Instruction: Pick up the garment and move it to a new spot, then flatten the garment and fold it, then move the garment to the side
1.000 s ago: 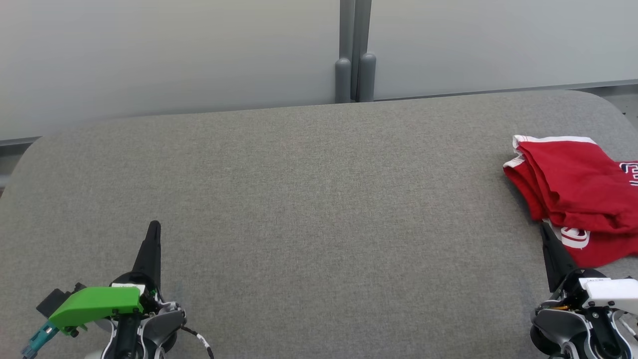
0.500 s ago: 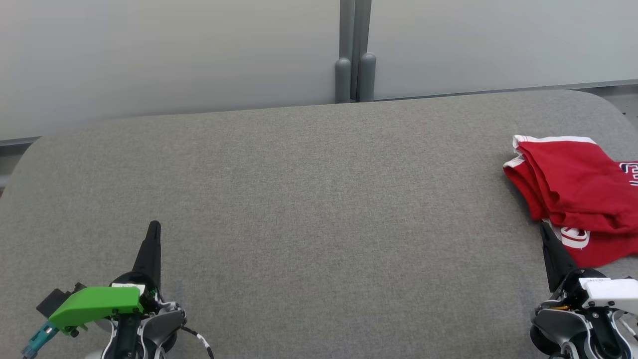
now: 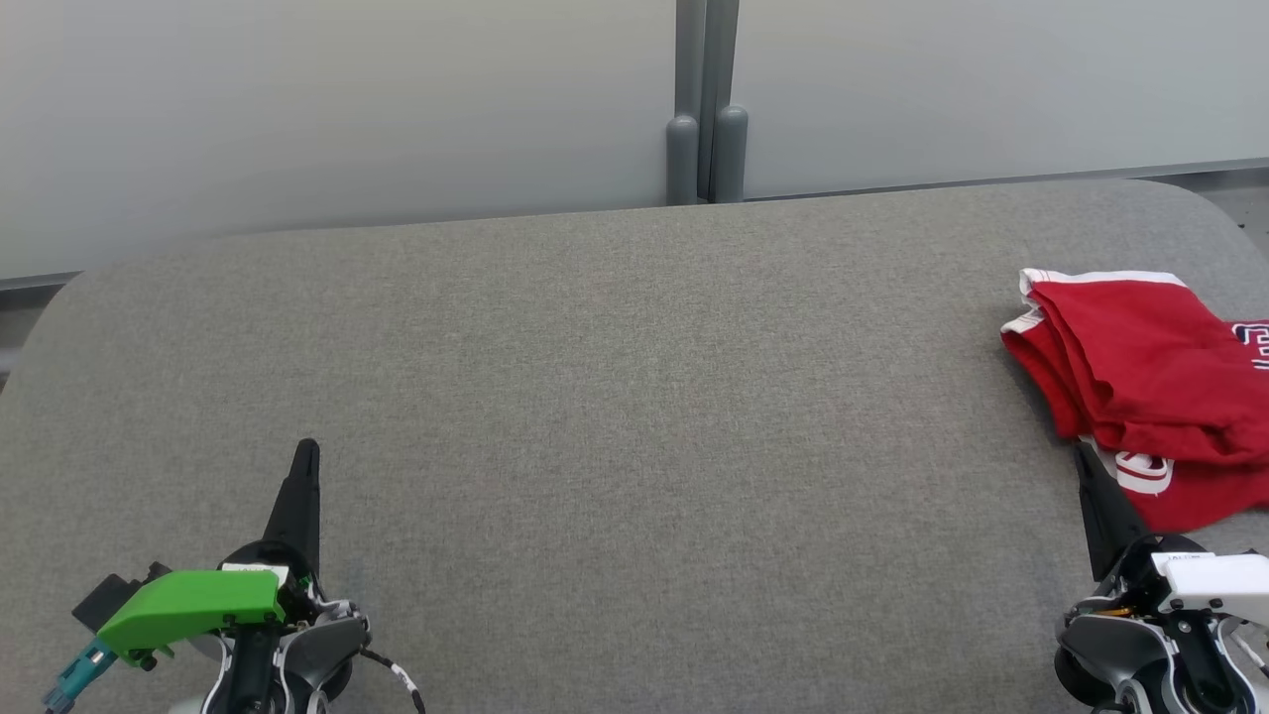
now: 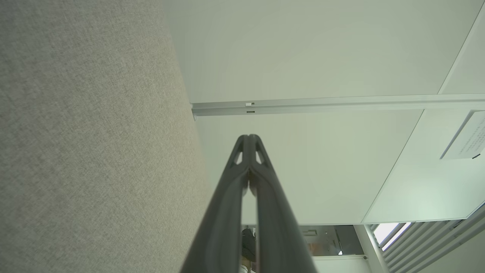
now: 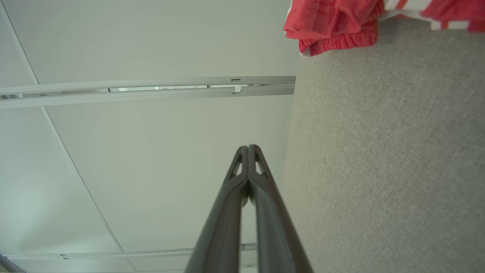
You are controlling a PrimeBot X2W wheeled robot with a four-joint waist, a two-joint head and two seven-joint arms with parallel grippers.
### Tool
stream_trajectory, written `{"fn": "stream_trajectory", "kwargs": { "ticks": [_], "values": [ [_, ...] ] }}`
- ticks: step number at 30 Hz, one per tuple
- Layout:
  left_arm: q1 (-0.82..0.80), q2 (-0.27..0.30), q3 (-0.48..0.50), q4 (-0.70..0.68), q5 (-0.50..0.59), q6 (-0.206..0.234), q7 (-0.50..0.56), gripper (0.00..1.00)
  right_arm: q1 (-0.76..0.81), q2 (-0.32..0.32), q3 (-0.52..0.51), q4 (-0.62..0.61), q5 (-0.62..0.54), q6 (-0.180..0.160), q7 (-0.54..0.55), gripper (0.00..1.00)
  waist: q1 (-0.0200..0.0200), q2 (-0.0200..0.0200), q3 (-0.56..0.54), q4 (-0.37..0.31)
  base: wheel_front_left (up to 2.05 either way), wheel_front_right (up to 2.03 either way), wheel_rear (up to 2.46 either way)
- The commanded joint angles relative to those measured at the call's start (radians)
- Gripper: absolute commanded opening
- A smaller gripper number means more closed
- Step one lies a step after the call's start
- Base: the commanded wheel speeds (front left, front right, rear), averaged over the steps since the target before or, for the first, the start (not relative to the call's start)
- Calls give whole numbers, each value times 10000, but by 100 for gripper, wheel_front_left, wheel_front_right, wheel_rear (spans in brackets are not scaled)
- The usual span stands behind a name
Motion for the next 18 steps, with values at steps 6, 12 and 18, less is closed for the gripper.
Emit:
{"fn": "stream_trajectory", "kwargs": {
  "ticks": [6,12,18],
  "values": [
    [-105,-4,19,20,-48,-27,43,0,-82,-49,-11,16,66,4,29,0,0,47,0,0,0,0,0],
    [-105,-5,20,19,-47,-27,44,0,-82,-49,-11,16,66,4,29,0,0,47,0,0,0,0,0],
    [-105,-4,19,19,-46,-27,44,0,-82,-49,-11,16,66,4,29,0,0,47,0,0,0,0,0]
  ]
}}
